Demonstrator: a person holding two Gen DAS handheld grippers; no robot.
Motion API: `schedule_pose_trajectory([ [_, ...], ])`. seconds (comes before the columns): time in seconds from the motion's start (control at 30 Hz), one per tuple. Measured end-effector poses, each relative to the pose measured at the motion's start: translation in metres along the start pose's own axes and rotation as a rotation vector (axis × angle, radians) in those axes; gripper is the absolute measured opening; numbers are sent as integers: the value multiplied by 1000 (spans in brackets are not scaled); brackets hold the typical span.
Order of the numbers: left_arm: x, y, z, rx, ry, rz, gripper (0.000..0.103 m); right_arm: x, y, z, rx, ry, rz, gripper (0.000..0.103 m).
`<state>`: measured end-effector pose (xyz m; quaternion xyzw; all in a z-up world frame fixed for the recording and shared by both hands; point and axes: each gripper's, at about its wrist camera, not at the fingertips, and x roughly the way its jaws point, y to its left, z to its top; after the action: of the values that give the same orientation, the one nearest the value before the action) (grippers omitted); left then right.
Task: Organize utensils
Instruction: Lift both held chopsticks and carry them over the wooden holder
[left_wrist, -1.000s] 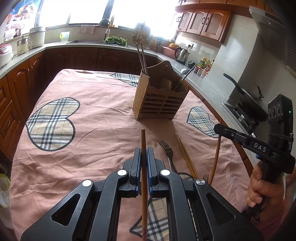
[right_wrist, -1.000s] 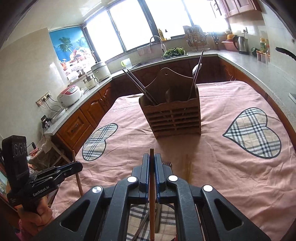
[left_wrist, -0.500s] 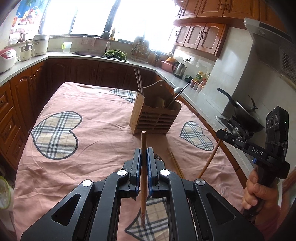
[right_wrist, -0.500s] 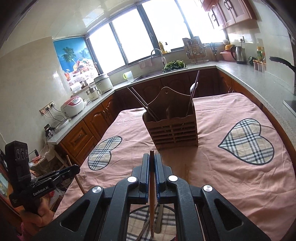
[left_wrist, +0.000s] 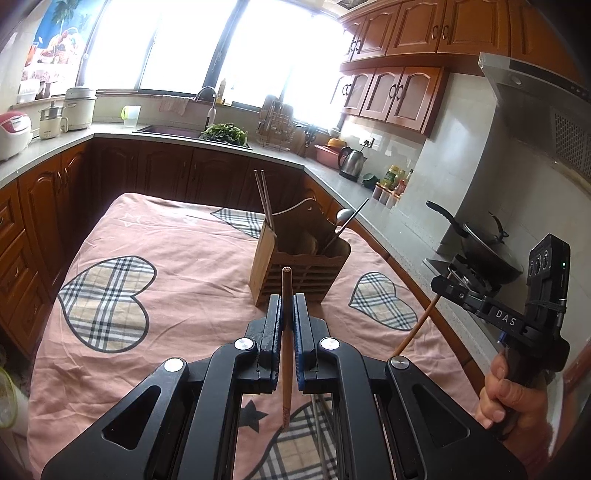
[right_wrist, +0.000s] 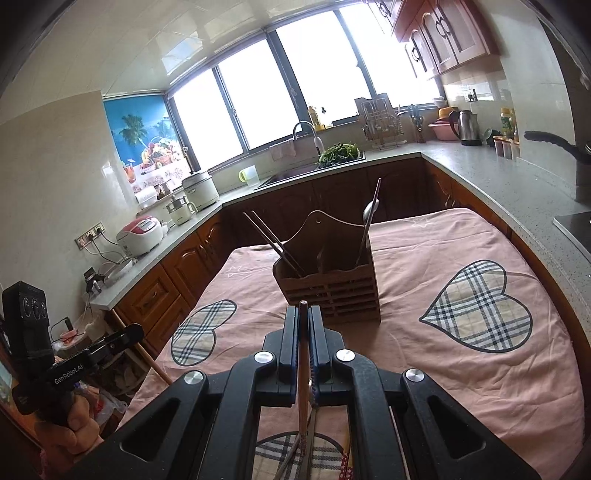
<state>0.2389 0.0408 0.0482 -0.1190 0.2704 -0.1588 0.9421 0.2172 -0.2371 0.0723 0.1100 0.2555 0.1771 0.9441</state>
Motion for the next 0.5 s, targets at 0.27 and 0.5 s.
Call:
schedule_pose_trajectory([
  [0.27, 11, -4, 14, 4, -14, -6, 5, 3, -11, 12, 29, -34, -8, 5],
  [0.5, 21, -11, 41, 13, -70, -10, 5, 5, -24, 41, 60, -110, -23, 5],
])
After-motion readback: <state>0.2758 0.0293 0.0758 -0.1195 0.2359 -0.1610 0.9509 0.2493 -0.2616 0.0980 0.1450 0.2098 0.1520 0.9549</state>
